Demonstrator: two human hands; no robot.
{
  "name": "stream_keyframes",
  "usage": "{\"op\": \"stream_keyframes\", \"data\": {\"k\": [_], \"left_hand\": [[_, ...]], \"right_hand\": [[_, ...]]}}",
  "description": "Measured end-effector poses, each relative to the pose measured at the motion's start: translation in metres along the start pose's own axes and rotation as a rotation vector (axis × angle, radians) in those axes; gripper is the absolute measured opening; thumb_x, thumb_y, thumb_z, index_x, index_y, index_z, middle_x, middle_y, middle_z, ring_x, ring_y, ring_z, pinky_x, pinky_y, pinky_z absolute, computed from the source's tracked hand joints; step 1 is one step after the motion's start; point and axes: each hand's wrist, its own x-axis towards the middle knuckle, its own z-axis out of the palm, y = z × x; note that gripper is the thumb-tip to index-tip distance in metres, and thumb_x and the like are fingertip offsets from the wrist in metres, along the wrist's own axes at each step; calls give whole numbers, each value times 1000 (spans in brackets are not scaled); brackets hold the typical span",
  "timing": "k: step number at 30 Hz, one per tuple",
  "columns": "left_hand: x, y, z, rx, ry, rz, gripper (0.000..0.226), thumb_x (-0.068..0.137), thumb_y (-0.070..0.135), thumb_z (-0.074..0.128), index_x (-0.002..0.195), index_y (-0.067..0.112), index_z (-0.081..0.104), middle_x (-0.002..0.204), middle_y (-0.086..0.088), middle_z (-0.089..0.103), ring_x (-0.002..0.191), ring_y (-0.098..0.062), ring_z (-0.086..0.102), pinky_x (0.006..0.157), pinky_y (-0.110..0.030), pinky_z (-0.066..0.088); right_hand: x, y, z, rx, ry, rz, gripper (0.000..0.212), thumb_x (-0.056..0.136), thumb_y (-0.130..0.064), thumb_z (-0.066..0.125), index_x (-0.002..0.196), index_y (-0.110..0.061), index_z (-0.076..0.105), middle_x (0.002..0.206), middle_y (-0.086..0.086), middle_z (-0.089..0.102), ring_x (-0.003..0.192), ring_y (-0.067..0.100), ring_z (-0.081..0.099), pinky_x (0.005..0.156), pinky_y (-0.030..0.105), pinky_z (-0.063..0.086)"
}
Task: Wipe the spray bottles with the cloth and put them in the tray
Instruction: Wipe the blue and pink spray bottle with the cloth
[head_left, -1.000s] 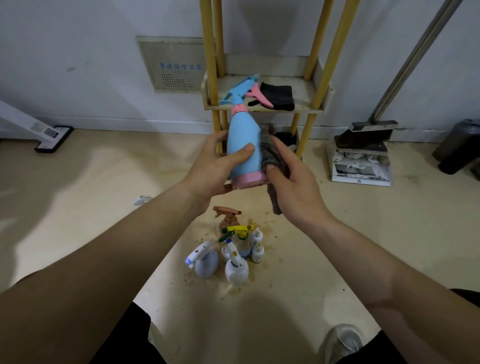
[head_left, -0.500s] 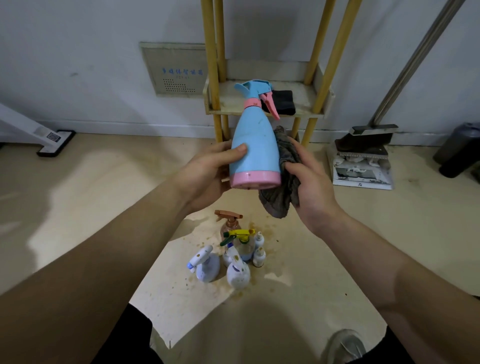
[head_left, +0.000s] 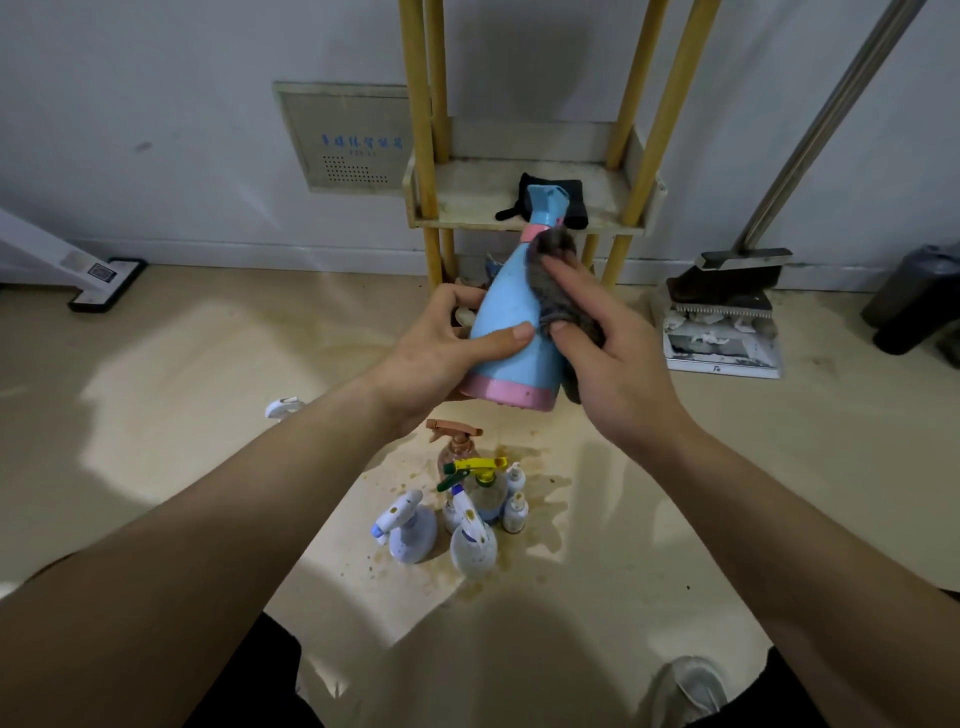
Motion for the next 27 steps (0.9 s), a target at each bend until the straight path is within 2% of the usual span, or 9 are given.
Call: {"op": "stream_keyframes", "data": {"k": [5,9,12,14,16,18,21,24,27], "left_hand": [[0,3,-4,-81,54,-9,77,64,34,80,131,18,47,118,-12,69,94,-24,75,80,-42,62],[0,6,-1,-19,-14,-17,66,65,33,79,123,24,49,125,-13,63,93,-20,74,75,-36,62],[0,2,3,-38,6,-31,72,65,39,78,129,25,48,124,-12,65,100,-27,73,84,-46,62],[1,0,4,-98,76,-32,80,64,42,79,134,23,46,121,-12,68,100,-31,72,88,-52,59],[2,1,2,-141,150,-40,82,64,46,76,135,22,45,115,-13,70,96,-31,72,89,-53,58],[3,3,-1,-141,177,-53,80,65,46,74,135,22,44,114,-14,70,96,-33,71,89,-53,58],[2,4,1,-136,162,-63,80,64,43,75,135,23,42,114,-13,69,90,-29,72,82,-49,61],[2,5,5,-188,173,-64,79,67,41,77,135,21,41,116,-9,67,88,-24,73,76,-45,62],[3,9,4,-318,173,-107,66,79,41,75,134,16,49,123,-10,67,98,-28,73,80,-49,62]], "right_hand": [[-9,5,6,-99,-80,-82,56,93,-9,49,148,-24,50,162,-4,34,149,3,27,120,34,33],[0,5,-4,162,28,104,50,102,-8,49,149,-23,47,146,-9,53,134,5,50,112,43,44],[2,2,-4,301,59,168,47,104,-8,45,146,-27,49,129,-12,64,114,10,64,99,44,55],[-6,-2,2,213,44,111,49,103,-5,46,145,-30,50,130,-5,64,106,17,66,84,38,60],[-15,-1,11,18,-7,-7,52,100,-2,49,146,-27,51,151,0,50,132,8,52,104,26,48],[-18,2,16,-101,-54,-68,53,98,-4,52,146,-26,51,161,-2,36,147,4,32,118,29,35],[-11,-1,10,-9,-40,16,50,100,-5,51,146,-25,51,154,-7,45,140,6,44,112,35,44],[-4,-4,7,228,33,175,44,104,-7,47,145,-21,51,131,-13,62,116,0,61,96,23,52],[-1,2,14,398,122,344,42,105,-11,46,145,-19,52,133,-3,63,120,10,61,105,36,51]]}}
